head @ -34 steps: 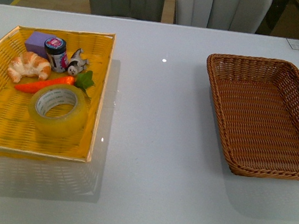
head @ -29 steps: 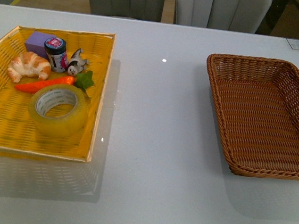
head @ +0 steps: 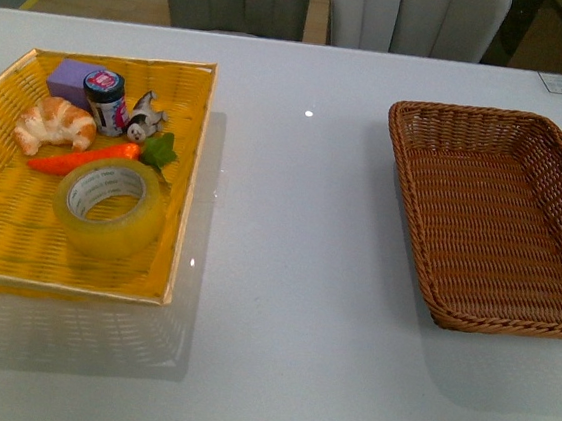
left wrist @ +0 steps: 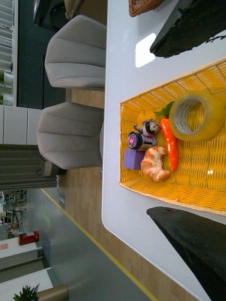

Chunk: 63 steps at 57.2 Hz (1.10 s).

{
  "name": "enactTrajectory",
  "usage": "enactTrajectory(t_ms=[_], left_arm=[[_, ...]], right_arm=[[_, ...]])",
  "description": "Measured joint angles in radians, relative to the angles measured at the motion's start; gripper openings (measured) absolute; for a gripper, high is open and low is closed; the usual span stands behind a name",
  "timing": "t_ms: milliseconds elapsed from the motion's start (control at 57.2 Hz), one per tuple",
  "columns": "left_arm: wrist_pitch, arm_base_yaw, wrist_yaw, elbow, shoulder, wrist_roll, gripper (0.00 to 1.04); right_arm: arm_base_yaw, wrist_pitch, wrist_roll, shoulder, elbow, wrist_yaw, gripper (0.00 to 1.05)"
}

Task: Move tape to another basket

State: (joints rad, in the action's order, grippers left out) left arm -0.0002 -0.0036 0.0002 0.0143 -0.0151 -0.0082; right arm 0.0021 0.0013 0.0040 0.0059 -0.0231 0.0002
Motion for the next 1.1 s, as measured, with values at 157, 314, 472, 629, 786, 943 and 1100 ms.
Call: enactTrajectory(t_ms=[157, 314, 472, 629, 786, 943, 1100], left_arm=[[-0.007, 0.003, 0.011, 0.002, -0.006, -0.01, 0.96], [-0.349, 0.015, 0.211, 0.2, -0.354, -0.258, 0.96], [-0.094, -0.061, 0.133, 0.27, -0.669, -0.338, 0.96], [0.198, -0.102, 0.1, 0.358, -1.064, -0.346, 0.96], [0.339, -0.107, 0.044, 0.462, -1.396, -0.327, 0.96], [0.414, -0.095, -0.012, 0.556, -1.649, -0.319, 0.96], [0.434, -0.084, -0.053, 0.63, -1.844, -0.319, 0.96]], right_arm=[[0.0, 0.0, 0.0, 0.0, 0.0, 0.0, 0.96], [0.0, 0.0, 0.0, 0.0, 0.0, -0.001, 0.96], [0.0, 0.0, 0.0, 0.0, 0.0, 0.0, 0.96], [0.0, 0.0, 0.0, 0.0, 0.0, -0.001, 0.96], [0.0, 0.0, 0.0, 0.0, 0.0, 0.0, 0.96], [0.0, 0.0, 0.0, 0.0, 0.0, 0.0, 0.96], [0.0, 0.0, 0.0, 0.0, 0.0, 0.0, 0.96]])
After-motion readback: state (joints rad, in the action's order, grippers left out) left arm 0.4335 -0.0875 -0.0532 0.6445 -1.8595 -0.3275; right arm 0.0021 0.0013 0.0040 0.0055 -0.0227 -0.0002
